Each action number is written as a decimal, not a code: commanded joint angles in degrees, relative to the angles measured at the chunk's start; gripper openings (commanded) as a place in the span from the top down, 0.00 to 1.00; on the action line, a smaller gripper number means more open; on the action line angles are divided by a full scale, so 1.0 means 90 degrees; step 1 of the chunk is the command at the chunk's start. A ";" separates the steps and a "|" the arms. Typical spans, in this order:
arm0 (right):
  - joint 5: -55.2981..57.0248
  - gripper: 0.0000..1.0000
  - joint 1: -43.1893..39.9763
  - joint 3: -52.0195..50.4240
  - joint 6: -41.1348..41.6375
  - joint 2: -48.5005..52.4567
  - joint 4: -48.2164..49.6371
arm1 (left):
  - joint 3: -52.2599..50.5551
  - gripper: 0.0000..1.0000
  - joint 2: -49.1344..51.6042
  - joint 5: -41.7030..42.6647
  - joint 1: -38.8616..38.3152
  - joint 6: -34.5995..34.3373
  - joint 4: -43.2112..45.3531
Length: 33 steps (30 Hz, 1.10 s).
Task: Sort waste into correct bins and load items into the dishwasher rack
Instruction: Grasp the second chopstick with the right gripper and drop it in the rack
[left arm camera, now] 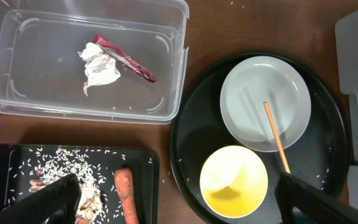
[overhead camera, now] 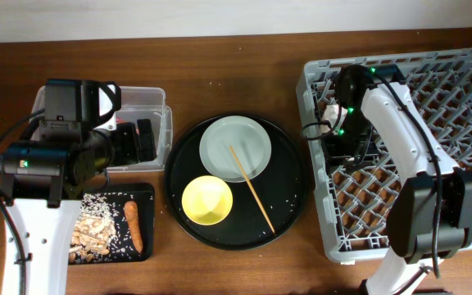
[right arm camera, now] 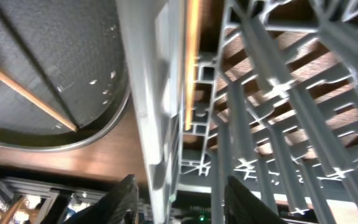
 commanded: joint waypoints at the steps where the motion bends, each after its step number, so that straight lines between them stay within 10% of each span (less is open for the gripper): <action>1: -0.0809 0.59 0.0036 0.0583 -0.0194 -0.0175 -0.0182 | 0.0015 0.01 0.0010 -0.0027 0.0032 -0.0080 -0.0002; 6: -0.1345 0.48 0.0707 0.0709 -0.0323 -0.0180 -0.0017 | 0.0015 0.01 0.0010 -0.0027 0.0032 -0.0080 -0.0002; 9: -0.1348 0.02 0.1328 0.0709 -0.0355 -0.0158 0.0379 | 0.0015 0.01 0.0010 -0.0027 0.0032 -0.0080 -0.0002; 14: -0.1290 0.06 0.2164 0.0709 -0.0355 -0.0143 0.0826 | 0.0015 0.01 0.0010 -0.0027 0.0032 -0.0080 -0.0002; 17: -0.1122 0.47 0.2538 0.0699 -0.0330 -0.0087 0.1013 | 0.0015 0.01 0.0010 -0.0027 0.0032 -0.0080 -0.0002; 33: -0.0838 0.51 0.3203 -0.1472 -0.0287 -0.0012 0.3113 | 0.0015 0.01 0.0010 -0.0027 0.0032 -0.0080 -0.0002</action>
